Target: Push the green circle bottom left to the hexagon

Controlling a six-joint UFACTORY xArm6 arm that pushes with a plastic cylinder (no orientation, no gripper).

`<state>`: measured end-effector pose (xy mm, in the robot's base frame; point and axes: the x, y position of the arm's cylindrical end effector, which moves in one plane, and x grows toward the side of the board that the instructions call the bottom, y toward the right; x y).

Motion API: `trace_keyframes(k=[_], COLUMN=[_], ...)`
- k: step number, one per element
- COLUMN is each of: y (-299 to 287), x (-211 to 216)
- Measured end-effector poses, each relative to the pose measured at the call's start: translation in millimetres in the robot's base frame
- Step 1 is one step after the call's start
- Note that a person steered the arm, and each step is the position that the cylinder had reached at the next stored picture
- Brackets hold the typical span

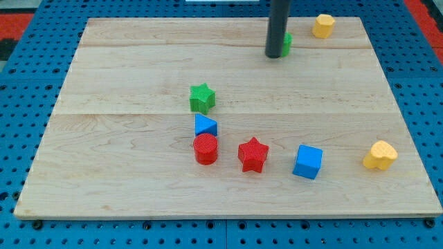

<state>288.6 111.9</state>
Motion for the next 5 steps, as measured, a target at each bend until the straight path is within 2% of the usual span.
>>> trace_keyframes(k=[1, 3, 5], y=[3.0, -64.4, -46.9], x=[2.8, 2.1, 0.7])
